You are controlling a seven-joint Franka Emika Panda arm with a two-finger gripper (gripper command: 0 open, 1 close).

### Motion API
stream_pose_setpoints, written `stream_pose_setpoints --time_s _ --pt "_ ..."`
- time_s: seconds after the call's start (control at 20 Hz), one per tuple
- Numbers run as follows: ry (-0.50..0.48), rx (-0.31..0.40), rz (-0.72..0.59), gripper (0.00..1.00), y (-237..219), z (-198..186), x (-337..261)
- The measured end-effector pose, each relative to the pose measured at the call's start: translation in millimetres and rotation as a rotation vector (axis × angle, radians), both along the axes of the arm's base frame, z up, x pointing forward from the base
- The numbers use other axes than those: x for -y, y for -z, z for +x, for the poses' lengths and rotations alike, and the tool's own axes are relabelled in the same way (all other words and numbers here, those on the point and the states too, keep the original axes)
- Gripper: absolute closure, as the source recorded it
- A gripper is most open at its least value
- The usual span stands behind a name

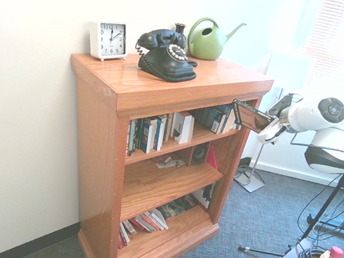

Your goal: Organize the shelf

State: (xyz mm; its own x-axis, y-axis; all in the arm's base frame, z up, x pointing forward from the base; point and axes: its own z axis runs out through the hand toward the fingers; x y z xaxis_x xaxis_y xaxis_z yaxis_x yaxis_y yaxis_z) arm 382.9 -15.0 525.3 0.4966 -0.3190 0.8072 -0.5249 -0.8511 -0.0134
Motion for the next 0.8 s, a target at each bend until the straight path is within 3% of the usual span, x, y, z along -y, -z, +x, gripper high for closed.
stream_pose_setpoints --time_s 0.2,0.8 --pt "-0.018 -0.043 0.021 1.0 28 22 -1" --pt "-0.043 -0.02 0.168 1.0 72 111 -23"
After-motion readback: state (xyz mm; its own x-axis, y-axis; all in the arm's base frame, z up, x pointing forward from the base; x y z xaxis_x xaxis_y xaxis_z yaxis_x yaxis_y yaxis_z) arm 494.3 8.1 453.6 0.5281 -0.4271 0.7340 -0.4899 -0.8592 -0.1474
